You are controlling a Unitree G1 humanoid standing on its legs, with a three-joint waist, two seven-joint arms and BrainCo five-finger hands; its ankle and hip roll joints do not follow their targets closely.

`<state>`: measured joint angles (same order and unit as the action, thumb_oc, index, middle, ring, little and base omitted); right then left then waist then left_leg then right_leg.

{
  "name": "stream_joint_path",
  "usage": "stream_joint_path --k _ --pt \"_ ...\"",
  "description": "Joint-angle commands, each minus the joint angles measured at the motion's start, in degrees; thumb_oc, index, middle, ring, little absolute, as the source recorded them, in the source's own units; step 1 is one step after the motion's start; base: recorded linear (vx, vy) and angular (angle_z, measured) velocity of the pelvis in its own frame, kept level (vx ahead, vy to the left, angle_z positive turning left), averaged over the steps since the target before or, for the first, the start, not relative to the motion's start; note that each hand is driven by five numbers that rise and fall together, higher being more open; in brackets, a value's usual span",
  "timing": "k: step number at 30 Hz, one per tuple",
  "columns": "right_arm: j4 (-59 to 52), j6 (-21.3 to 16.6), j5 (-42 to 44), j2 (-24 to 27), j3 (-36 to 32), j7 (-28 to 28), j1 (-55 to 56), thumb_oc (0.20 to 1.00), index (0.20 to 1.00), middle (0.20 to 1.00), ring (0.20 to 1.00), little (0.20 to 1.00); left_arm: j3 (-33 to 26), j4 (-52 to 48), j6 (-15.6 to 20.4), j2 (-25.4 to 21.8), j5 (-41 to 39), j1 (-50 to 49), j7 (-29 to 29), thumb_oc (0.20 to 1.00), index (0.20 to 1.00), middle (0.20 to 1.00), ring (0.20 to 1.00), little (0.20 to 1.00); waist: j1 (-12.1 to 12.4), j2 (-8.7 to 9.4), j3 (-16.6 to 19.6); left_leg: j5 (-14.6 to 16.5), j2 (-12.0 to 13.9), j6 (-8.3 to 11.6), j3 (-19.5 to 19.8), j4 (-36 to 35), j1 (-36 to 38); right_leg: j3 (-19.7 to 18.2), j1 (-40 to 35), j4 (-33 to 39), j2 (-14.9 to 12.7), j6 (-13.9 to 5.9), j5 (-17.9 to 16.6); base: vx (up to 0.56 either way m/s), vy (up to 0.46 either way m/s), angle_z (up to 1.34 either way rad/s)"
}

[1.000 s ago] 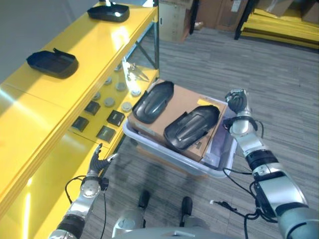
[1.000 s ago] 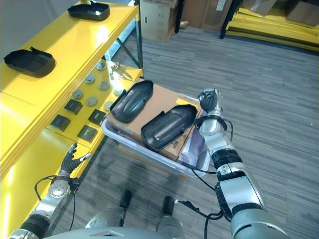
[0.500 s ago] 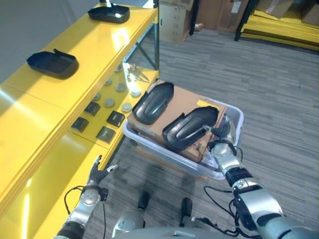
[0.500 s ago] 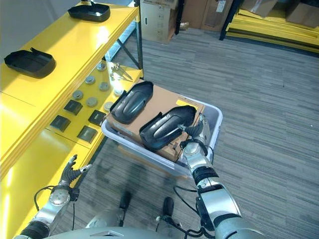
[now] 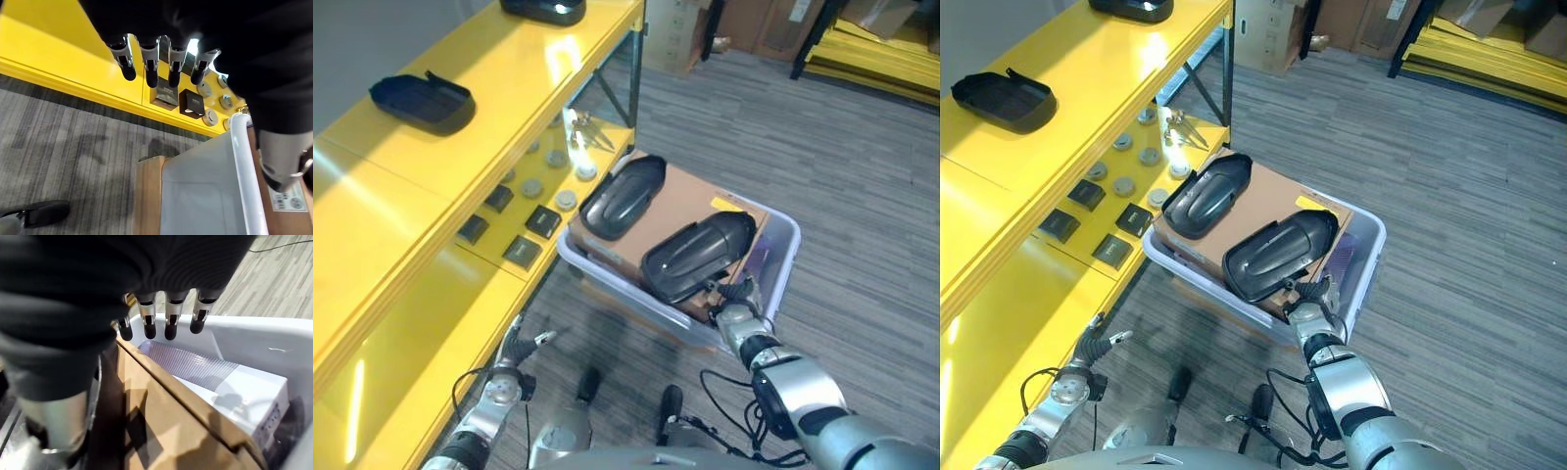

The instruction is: Move parts from the plastic box to the shelf.

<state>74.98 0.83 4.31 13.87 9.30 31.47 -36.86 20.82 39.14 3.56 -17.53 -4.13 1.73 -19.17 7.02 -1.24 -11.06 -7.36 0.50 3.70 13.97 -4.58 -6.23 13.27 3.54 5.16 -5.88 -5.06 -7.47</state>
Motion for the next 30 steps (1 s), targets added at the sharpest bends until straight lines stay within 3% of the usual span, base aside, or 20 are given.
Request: stream_joint_path --k 1,2,3,4,5,9,18,22,23,30 --pt "3.1 -0.7 4.5 2.3 1.0 -2.6 -6.1 1.0 1.0 1.0 1.0 1.0 2.3 -2.5 1.7 -2.1 -0.4 3.3 0.6 1.0 1.0 1.0 1.0 1.0 3.6 0.63 -1.4 4.4 -1.3 -1.47 -0.1 1.1 -2.4 0.0 -2.0 -1.6 -5.3 -5.24 4.8 -0.05 0.008 0.1" --pt "3.8 -0.6 4.7 3.0 0.7 -2.7 -6.6 1.0 1.0 1.0 1.0 1.0 2.9 -3.3 1.8 -2.2 -0.7 3.2 1.2 1.0 1.0 1.0 1.0 1.0 4.3 0.42 -1.6 4.2 -1.4 -1.39 0.4 1.1 -3.0 0.6 -1.8 -1.4 -5.4 -5.32 4.7 -0.04 0.018 0.17" --pt "4.8 -0.6 6.3 4.5 -0.3 -3.1 -7.7 0.564 0.564 0.564 0.564 0.564 3.4 -3.4 1.7 -2.2 -0.4 3.7 1.6 1.0 1.0 1.0 1.0 1.0 5.4 -0.03 -1.8 3.7 -1.8 -1.17 1.6 1.1 -4.0 1.8 -1.6 -1.1 -5.5 -5.43 4.6 -0.01 0.015 0.29" --pt "4.8 -0.6 6.3 4.5 -0.3 -3.1 -7.7 0.464 0.464 0.464 0.464 0.464 3.4 -3.4 1.7 -2.2 -0.4 3.7 1.6 1.0 1.0 1.0 1.0 1.0 5.3 -0.04 -1.8 3.7 -1.8 -1.16 1.6 1.2 -4.0 1.8 -1.5 -1.1 -5.5 -5.43 4.6 0.0 0.014 0.46" --pt "6.0 -0.4 8.2 6.0 -1.3 -3.6 -8.4 0.2 0.2 0.2 0.2 0.2 3.9 -3.0 1.3 -2.0 0.0 4.6 2.0 1.0 1.0 1.0 1.0 1.0 6.4 -0.38 -1.8 3.2 -2.1 -0.95 3.0 1.1 -4.9 3.0 -1.5 -1.0 -5.7 -5.46 4.6 0.06 -0.002 0.68" --pt "7.2 -0.1 11.8 8.2 -3.3 -3.9 -8.5 0.2 0.2 0.2 0.2 0.2 3.2 -2.2 0.8 -2.3 0.5 4.4 2.4 1.0 1.0 1.0 1.0 1.0 7.7 -0.61 -1.1 3.0 -2.8 -0.88 5.2 0.9 -5.1 5.3 -2.9 -0.5 -5.9 -5.58 5.0 0.06 -0.005 0.33" --pt "4.7 -1.0 13.3 9.7 -4.9 -3.7 -3.2 0.2 0.2 0.2 0.2 0.2 0.0 -3.4 0.3 -3.7 0.0 2.4 2.4 1.0 1.0 1.0 1.0 1.0 5.9 -0.39 -0.4 3.6 -2.5 -0.95 4.4 1.0 -4.0 4.8 -3.6 -0.8 -5.9 -5.39 5.6 0.01 0.0 0.05" --pt "-11.7 -3.1 3.7 12.5 -2.3 -2.8 4.1 0.2 0.2 0.2 0.2 0.2 -2.7 -6.0 1.2 -4.3 0.2 1.0 2.7 1.0 1.0 1.0 1.0 1.0 2.5 0.2 0.3 4.4 -1.7 -1.03 2.1 1.2 -2.3 2.8 -4.0 -1.3 -5.7 -5.23 6.1 0.0 -0.024 -0.25" --pt "-21.6 -3.4 -2.1 15.3 -1.4 -2.9 7.4 0.2 0.2 0.2 0.2 0.2 -4.2 -8.2 2.0 -4.6 0.1 0.7 2.7 1.0 1.0 1.0 1.0 1.0 1.4 0.38 0.6 4.7 -1.4 -1.0 1.1 1.2 -1.5 2.1 -4.2 -1.4 -5.7 -5.17 6.3 -0.01 -0.033 -0.43" --pt "-44.6 -4.3 -18.3 26.9 -2.4 -4.9 12.2 0.2 0.2 0.2 0.2 0.2 -6.3 -20.9 5.2 -7.8 -3.5 0.5 7.0 1.0 1.0 1.0 1.0 1.0 -1.3 0.51 3.1 5.8 -0.5 -0.89 -0.5 1.4 1.3 0.7 -6.0 -1.7 -5.4 -4.78 7.4 0.01 -0.034 -0.21"
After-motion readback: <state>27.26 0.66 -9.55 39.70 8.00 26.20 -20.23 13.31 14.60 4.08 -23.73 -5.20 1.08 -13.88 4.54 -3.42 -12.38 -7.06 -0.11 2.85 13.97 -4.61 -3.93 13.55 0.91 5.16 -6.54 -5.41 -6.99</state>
